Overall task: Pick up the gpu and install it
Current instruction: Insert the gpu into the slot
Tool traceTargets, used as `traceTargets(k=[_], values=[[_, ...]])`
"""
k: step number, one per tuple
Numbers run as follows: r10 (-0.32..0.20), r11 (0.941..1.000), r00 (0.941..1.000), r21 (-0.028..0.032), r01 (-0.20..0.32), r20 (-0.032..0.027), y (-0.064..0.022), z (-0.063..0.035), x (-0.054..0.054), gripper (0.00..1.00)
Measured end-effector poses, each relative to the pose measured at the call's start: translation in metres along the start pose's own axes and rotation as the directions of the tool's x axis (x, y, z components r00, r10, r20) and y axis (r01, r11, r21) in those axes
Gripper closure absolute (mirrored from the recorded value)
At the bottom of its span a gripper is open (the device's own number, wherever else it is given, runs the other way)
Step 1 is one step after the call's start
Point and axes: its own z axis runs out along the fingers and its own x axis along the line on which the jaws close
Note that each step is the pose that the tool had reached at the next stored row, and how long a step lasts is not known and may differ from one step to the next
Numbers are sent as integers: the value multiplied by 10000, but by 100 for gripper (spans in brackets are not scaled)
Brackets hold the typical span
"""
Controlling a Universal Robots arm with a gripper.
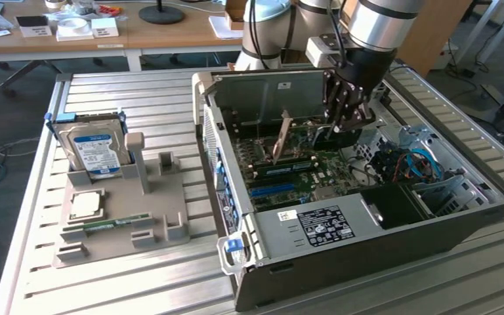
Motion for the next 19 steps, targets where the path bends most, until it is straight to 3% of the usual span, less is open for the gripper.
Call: traceTargets(k=[19], values=[[0, 10000, 10000, 1, 0, 2, 71, 20, 11, 74]])
